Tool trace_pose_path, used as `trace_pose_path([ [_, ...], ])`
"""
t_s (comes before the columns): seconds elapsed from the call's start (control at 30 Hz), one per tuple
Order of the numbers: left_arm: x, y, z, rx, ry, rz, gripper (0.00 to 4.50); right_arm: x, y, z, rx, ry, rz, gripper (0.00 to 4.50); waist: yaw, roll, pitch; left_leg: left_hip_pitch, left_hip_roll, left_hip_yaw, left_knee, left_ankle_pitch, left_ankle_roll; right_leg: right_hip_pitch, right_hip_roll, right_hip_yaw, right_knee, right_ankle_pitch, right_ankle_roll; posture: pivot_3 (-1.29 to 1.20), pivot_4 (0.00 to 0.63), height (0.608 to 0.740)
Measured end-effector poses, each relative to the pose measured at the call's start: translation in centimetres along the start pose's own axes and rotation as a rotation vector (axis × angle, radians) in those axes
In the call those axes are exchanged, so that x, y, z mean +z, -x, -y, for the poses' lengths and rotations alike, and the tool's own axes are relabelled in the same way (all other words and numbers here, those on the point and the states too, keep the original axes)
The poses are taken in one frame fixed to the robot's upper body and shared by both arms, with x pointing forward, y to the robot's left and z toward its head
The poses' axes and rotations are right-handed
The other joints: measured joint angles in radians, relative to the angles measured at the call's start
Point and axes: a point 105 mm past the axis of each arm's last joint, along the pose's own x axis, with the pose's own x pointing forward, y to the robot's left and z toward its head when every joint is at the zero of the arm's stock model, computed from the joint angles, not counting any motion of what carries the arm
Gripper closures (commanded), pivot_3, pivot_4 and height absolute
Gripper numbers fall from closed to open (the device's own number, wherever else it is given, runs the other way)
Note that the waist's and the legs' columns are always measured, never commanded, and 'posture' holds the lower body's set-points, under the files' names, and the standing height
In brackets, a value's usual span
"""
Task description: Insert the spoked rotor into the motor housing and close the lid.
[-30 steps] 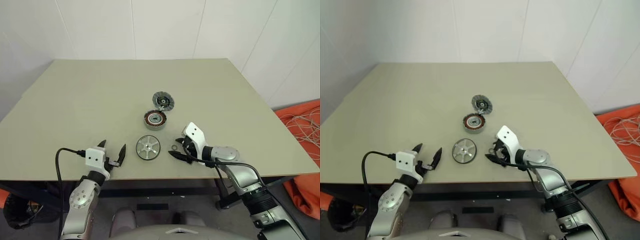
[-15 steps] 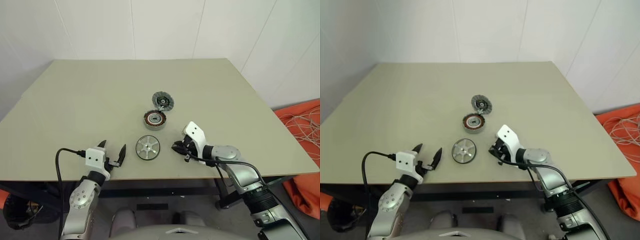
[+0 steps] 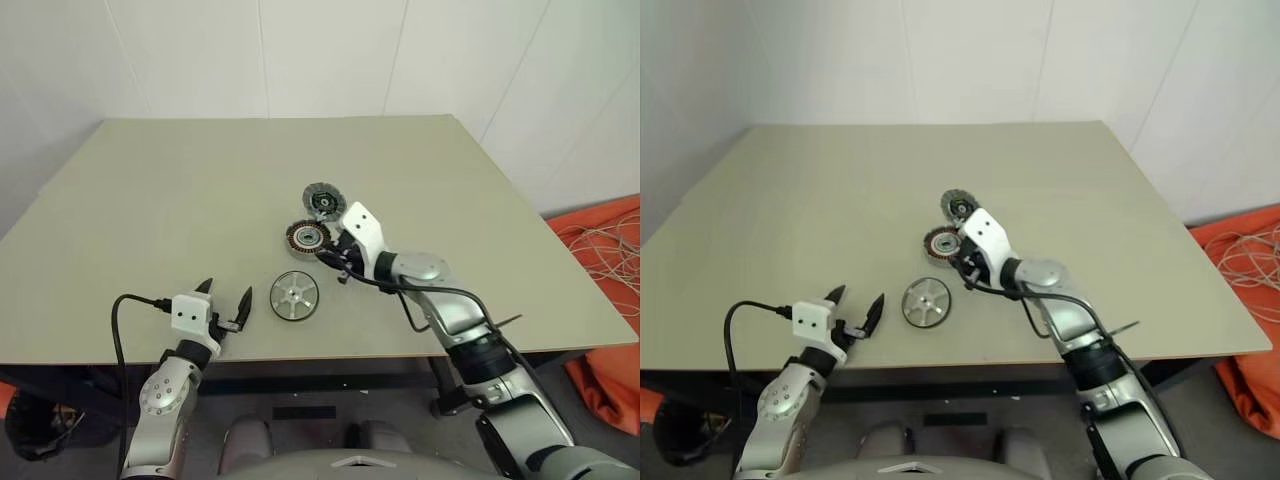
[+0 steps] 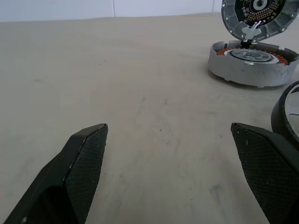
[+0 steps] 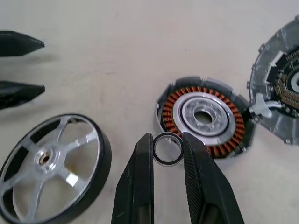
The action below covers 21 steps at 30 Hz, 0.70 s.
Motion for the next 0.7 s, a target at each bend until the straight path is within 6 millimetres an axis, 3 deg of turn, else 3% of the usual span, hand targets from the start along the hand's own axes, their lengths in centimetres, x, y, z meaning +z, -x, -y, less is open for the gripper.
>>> trace_pose_path([
  [0.23,-0.1,-0.3,0.0,-0.004,0.001,-0.001,0.0,-0.3,-2.6,0.3,-0.016,-0.001,-0.038,3.93,0.002,0.0,0.0,0.0,0.0,0.0,0.0,0.0,0.0,0.0,-0.001,0.0,0.0,0.0,0.0,0.0,0.0,0.74],
  [0.4,-0.1,-0.4,0.1,-0.002,0.002,0.005,0.0,-1.3,-3.3,1.0,-0.034,-0.004,-0.071,3.93,0.001,0.001,0.001,0.0,0.0,0.0,0.0,0.0,0.0,0.0,0.0,0.0,0.0,0.001,-0.001,0.0,0.0,0.74],
  [0.7,-0.3,-0.4,0.0,0.001,0.003,0.01,0.0,-1.3,-4.2,2.5,-0.085,-0.013,-0.076,3.93,0.001,0.002,0.001,0.0,0.0,0.0,0.0,0.0,0.0,0.0,-0.001,0.0,0.0,0.001,-0.002,0.0,0.0,0.74],
])
